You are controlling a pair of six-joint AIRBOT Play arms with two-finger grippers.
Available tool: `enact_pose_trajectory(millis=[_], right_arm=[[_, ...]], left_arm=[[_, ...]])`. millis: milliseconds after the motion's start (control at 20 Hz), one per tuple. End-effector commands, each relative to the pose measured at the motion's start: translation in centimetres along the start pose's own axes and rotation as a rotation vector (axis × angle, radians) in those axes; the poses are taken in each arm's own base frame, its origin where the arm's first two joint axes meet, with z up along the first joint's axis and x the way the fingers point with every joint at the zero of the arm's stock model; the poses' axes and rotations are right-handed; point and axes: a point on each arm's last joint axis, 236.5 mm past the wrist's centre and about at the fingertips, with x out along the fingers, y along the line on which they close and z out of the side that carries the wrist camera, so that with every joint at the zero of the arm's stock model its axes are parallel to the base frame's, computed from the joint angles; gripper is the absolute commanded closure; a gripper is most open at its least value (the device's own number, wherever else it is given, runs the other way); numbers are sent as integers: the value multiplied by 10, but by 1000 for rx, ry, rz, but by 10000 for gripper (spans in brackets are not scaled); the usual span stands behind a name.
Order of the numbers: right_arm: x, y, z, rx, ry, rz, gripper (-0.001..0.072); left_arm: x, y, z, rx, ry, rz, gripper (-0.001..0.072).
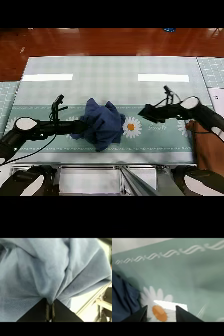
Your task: Fold the shirts.
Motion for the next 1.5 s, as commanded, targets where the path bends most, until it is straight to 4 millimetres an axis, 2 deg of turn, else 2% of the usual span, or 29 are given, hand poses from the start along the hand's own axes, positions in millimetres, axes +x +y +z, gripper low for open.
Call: enact_pose_trajectory(millis=[0, 250, 300, 350, 450, 750, 800, 850, 950, 1000, 1100, 1200, 1300, 1350, 1450], right_arm=[[31, 25, -16, -46, 91, 23, 307], [62, 44, -32, -48, 182, 32, 311], [66, 48, -35, -62, 196, 32, 320], [69, 53, -38, -76, 204, 32, 361], [74, 59, -42, -96, 215, 34, 427], [78, 69, -50, -101, 225, 52, 427], [78, 70, -50, -111, 223, 53, 493], [77, 72, -50, -151, 223, 60, 695], [70, 82, -49, -213, 242, 79, 689], [62, 85, -44, -254, 245, 72, 689], [33, 92, -19, -337, 195, 11, 690], [-12, 105, 20, -415, 66, -65, 690], [-81, 128, 63, -488, -122, -115, 690], [-123, 143, 82, -517, -231, -128, 690], [-212, 173, 100, -575, -430, -126, 690]], left_arm=[[-8, 0, 10, 5, -9, -3, 685], [-9, 2, 12, 1, -15, 0, 684], [-9, 2, 12, 1, -15, 0, 684], [-9, 2, 12, 0, -14, -1, 684], [-9, 2, 12, 0, -15, -1, 684], [-9, 2, 12, -1, -16, -1, 684], [-9, 1, 12, -3, -17, -3, 684], [-9, 0, 13, -7, -21, -9, 684], [-12, -6, 22, 9, -38, -15, 684], [-17, -13, 32, 34, -60, -20, 684], [-31, -36, 60, 108, -123, -36, 685], [-55, -72, 98, 207, -212, -58, 685], [-85, -114, 135, 316, -307, -80, 685], [-102, -134, 151, 373, -356, -83, 685], [-145, -170, 183, 450, -465, -66, 685]])
